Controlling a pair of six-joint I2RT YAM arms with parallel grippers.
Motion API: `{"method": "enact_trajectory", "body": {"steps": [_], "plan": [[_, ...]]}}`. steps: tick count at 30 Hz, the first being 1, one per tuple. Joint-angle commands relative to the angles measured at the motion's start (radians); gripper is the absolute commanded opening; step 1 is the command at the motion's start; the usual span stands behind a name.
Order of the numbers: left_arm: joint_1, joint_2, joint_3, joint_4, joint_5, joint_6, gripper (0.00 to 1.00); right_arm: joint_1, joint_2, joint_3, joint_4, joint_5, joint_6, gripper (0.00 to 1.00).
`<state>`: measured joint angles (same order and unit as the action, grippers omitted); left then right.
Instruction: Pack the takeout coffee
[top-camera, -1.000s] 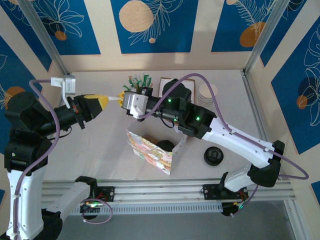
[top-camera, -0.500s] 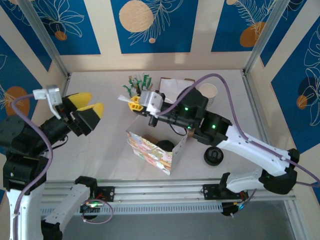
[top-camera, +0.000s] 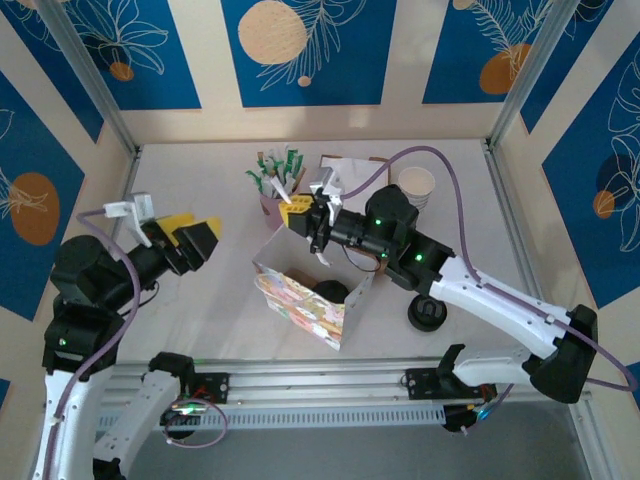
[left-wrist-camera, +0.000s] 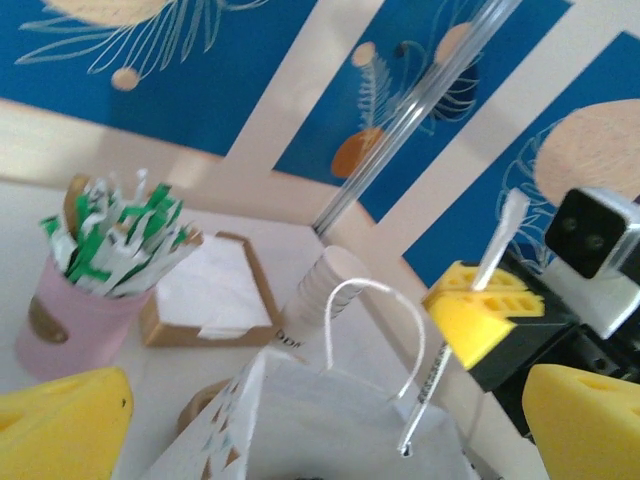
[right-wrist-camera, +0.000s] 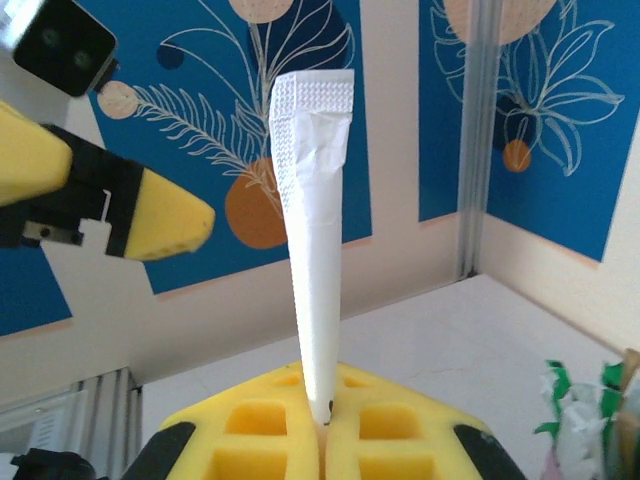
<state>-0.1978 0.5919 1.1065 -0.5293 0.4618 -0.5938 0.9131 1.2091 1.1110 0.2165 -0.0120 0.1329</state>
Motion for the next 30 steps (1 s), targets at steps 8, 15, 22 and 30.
{"method": "enact_trajectory", "body": {"steps": [8,15,22,30], "plan": [[-0.008,-0.035,-0.116,-0.048,-0.037,0.025,1.00,0.008,0.013,-0.065,0.111,-0.041,0.059,0.11],[-0.008,-0.024,-0.145,-0.044,-0.035,0.023,1.00,0.010,0.013,-0.082,0.118,-0.045,0.047,0.25],[-0.009,-0.026,-0.163,-0.050,-0.041,0.024,1.00,0.008,0.000,-0.078,0.096,-0.026,0.037,0.27],[-0.008,-0.020,-0.159,-0.067,-0.045,0.038,0.99,-0.025,-0.068,-0.013,-0.045,0.090,0.037,0.27]]}}
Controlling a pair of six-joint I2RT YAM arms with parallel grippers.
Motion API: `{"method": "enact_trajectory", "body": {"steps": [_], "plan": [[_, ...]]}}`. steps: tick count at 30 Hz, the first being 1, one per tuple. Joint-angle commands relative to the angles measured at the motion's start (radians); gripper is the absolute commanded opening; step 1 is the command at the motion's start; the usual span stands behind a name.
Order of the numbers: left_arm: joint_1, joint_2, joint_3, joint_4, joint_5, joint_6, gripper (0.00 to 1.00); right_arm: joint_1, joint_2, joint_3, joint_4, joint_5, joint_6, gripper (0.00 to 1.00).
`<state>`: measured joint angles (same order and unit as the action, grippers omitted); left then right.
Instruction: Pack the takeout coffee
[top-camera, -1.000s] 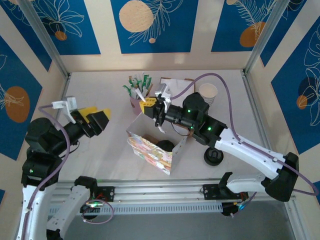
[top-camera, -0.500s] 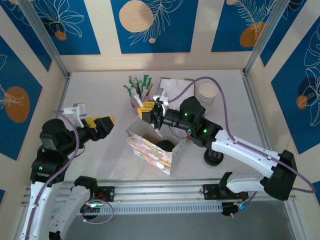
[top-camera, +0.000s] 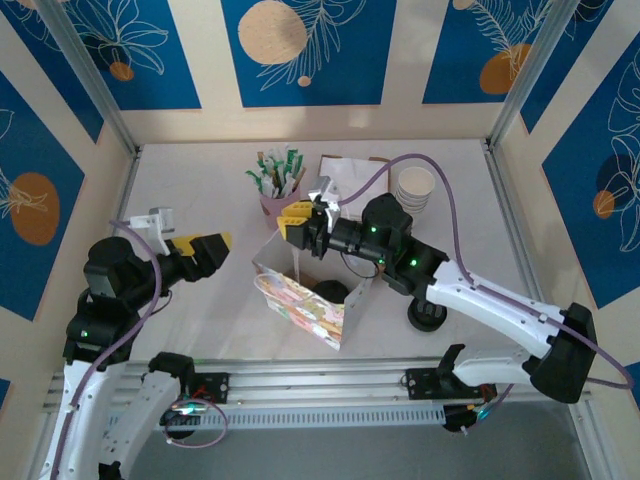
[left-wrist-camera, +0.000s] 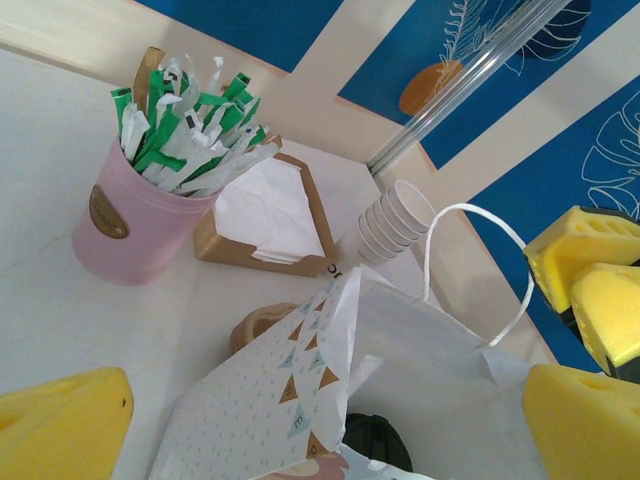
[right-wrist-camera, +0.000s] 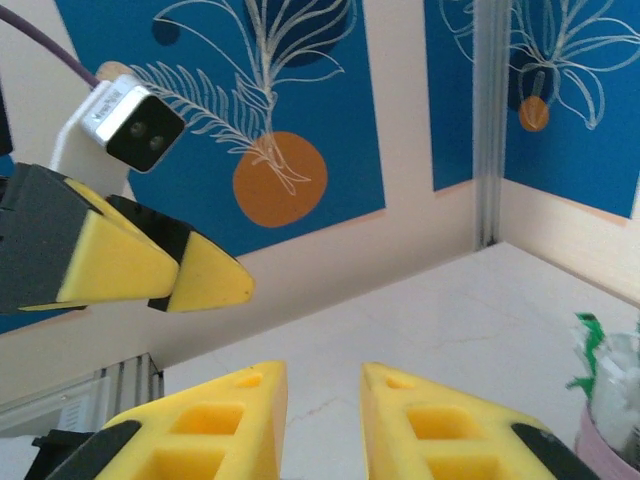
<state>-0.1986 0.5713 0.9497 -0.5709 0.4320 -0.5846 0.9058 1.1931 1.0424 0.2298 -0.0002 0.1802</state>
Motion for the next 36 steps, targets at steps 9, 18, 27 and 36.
{"method": "enact_trajectory", "body": {"steps": [9,18,27,36], "plan": [[-0.007,0.025,0.004,-0.043,-0.018,0.047,0.96,-0.241,-0.078,0.219,-0.261,0.144,0.103,0.28],[-0.007,0.067,0.006,-0.041,-0.018,0.044,0.92,-0.509,0.108,0.383,-0.431,0.015,0.265,0.28],[-0.008,0.085,-0.020,-0.026,-0.019,0.034,0.89,-0.580,0.404,0.613,-0.649,0.015,0.285,0.29],[-0.008,0.102,-0.031,-0.029,-0.027,0.034,0.89,-0.538,0.694,0.885,-0.882,0.180,0.269,0.28]]}}
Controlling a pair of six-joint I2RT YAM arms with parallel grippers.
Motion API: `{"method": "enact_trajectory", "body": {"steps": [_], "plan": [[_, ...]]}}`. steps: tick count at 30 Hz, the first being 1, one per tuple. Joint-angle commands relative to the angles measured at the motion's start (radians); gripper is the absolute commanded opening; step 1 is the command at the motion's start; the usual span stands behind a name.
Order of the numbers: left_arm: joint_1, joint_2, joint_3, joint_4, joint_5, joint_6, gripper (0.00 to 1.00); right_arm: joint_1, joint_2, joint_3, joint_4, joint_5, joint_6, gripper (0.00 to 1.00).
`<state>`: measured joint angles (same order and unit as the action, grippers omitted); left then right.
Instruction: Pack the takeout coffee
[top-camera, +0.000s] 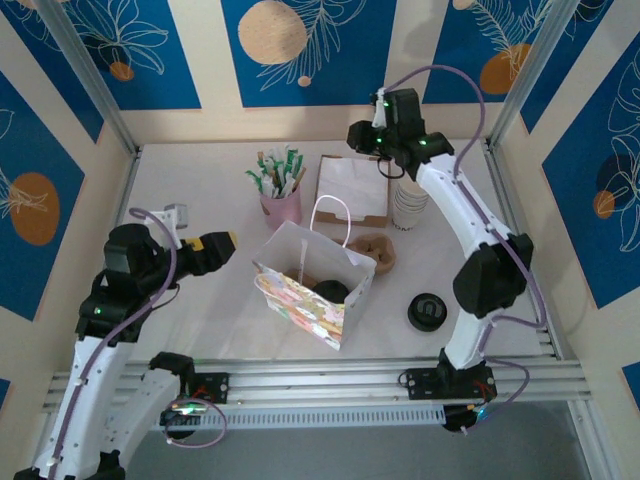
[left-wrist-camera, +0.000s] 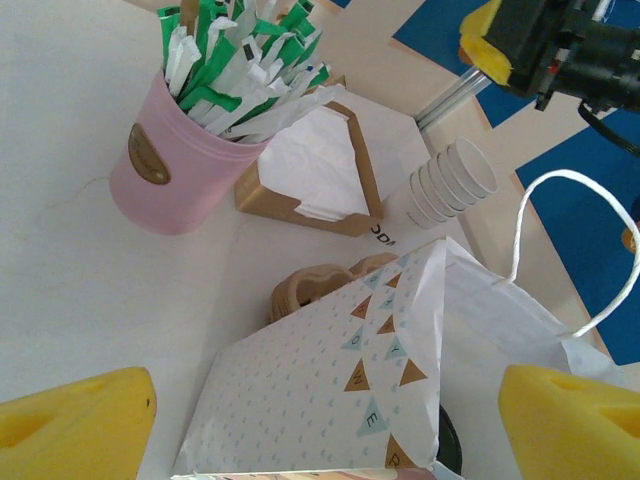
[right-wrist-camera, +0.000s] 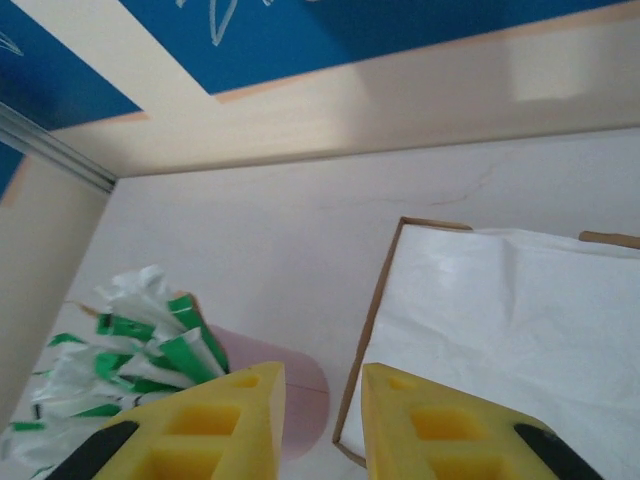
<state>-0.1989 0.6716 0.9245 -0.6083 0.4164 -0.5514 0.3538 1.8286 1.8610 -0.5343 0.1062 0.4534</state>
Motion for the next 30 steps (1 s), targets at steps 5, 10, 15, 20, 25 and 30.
{"method": "enact_trajectory", "body": {"steps": [5,10,15,20,25,30], "plan": [[-0.008,0.011,-0.008,0.001,-0.016,0.006,0.89,0.012,0.174,0.135,-0.151,0.110,-0.004,0.28],[-0.007,0.017,-0.010,-0.007,-0.018,0.005,0.89,0.002,0.239,0.142,-0.129,0.131,-0.007,0.28],[-0.007,0.029,-0.004,-0.013,-0.025,0.012,0.89,-0.001,0.303,0.164,-0.115,0.153,-0.046,0.30],[-0.007,0.040,-0.001,-0.013,-0.025,0.007,0.89,0.001,0.377,0.204,-0.123,0.176,-0.076,0.35],[-0.007,0.040,0.004,-0.020,-0.041,0.007,0.89,0.004,0.437,0.239,-0.121,0.166,-0.096,0.46],[-0.007,0.046,0.005,-0.029,-0.045,0.010,0.88,0.014,0.488,0.287,-0.146,0.196,-0.110,0.52]]}}
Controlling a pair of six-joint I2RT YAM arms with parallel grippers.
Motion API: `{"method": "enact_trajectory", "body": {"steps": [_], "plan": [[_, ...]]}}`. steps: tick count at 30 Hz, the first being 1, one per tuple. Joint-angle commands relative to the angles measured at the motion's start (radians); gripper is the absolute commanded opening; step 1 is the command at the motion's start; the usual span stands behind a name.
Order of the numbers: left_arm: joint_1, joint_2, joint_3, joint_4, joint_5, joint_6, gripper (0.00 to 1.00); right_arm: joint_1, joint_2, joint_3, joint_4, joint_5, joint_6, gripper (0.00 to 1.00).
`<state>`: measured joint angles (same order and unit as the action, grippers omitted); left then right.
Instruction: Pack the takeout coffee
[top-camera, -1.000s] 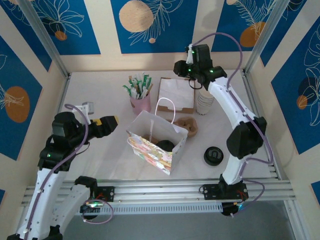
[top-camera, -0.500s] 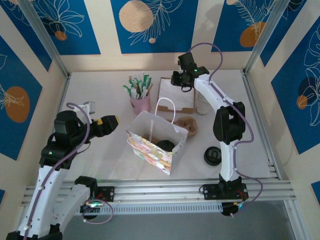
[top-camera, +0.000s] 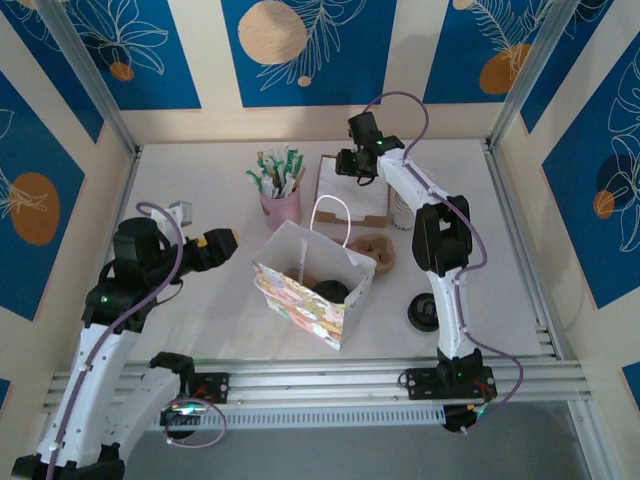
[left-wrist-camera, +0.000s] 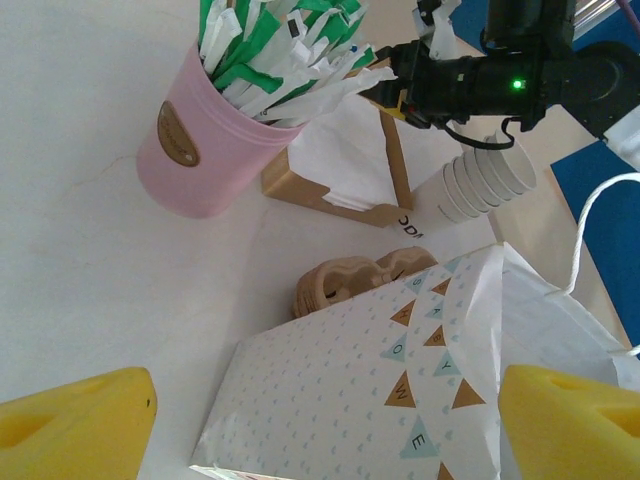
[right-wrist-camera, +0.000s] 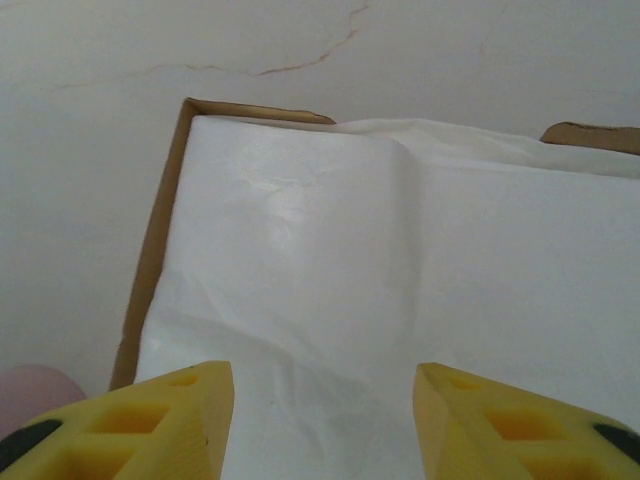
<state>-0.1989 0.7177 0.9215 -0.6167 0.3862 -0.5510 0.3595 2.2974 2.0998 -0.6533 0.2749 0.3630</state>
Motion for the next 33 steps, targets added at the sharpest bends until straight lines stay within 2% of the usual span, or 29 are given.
{"method": "enact_trajectory", "body": {"steps": [1,5,15,26,29,33], "plan": [[-0.007,0.002,0.008,-0.023,-0.015,0.009,0.89,0.011,0.030,0.053,-0.030,0.036,-0.025,0.53],[-0.007,0.003,0.008,-0.025,-0.017,0.008,0.89,0.018,0.055,0.074,-0.044,0.051,-0.025,0.58],[-0.009,0.005,0.014,-0.032,-0.021,0.006,0.89,0.042,0.151,0.176,-0.123,0.117,-0.044,0.59],[-0.010,0.012,0.013,-0.026,-0.017,0.002,0.88,0.045,0.198,0.193,-0.145,0.196,-0.063,0.63],[-0.008,0.011,0.013,-0.028,-0.016,0.002,0.88,0.044,0.216,0.203,-0.155,0.187,-0.055,0.58],[-0.010,0.009,0.014,-0.026,-0.017,0.001,0.88,0.043,0.218,0.201,-0.155,0.166,-0.045,0.43]]}}
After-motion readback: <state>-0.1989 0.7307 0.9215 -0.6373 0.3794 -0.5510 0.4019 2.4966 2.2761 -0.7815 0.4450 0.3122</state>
